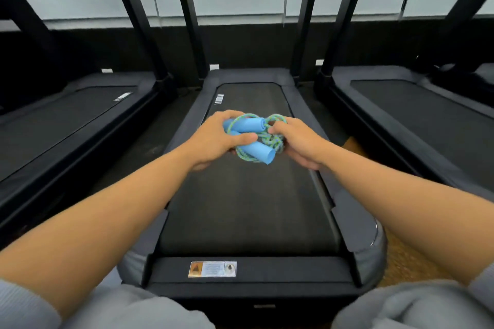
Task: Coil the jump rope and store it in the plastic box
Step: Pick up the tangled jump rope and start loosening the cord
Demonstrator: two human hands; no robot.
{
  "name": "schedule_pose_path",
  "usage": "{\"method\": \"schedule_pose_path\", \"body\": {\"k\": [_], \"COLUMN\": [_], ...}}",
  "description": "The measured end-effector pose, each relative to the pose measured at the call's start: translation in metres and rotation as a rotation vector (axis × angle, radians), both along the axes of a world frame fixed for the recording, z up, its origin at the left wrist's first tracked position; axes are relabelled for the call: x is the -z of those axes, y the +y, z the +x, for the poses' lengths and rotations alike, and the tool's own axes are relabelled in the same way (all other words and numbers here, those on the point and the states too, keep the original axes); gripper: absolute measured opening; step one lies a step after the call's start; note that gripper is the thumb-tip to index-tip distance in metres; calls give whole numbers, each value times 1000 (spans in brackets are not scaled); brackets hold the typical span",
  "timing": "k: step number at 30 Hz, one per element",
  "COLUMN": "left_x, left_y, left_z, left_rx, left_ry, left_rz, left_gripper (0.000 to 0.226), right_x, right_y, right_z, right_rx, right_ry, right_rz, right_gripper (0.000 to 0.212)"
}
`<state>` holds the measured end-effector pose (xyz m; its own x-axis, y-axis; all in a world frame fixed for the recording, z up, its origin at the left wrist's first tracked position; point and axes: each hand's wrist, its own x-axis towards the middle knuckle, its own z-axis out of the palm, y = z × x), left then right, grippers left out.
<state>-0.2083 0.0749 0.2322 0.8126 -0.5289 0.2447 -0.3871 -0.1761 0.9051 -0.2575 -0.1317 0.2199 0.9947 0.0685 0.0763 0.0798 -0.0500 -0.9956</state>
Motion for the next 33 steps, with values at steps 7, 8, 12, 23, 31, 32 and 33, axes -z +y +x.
{"method": "schedule_pose_path", "body": {"k": [7, 8, 12, 23, 31, 32, 33], "left_x": [5, 6, 6, 10, 6, 6, 6], "left_y": [-12, -13, -17, -28, -30, -29, -30], "left_z": [-15, -15, -10, -3, -7, -7, -8], "left_rx": [-39, -54, -118, -149, -189, -198, -206], "left_ry": [46, 41, 99, 299, 278, 265, 255], "left_rz": [-190, -203, -302, -403, -427, -423, -421], "left_gripper": [71, 73, 79, 29, 47, 46, 46], "right_x": [-5, -4, -1, 6, 4, 3, 3], "right_y": [-10, -11, -11, -20, -19, -19, -20], "right_z": [-25, -24, -20, -9, -17, -18, -19], "right_rx": [-9, -4, -9, 212, 179, 178, 169], "right_ry": [-69, -78, -96, -130, -292, -314, -331], "right_rz": [232, 243, 271, 113, -137, -179, -224], "right_gripper": [29, 29, 29, 20, 36, 35, 33]}}
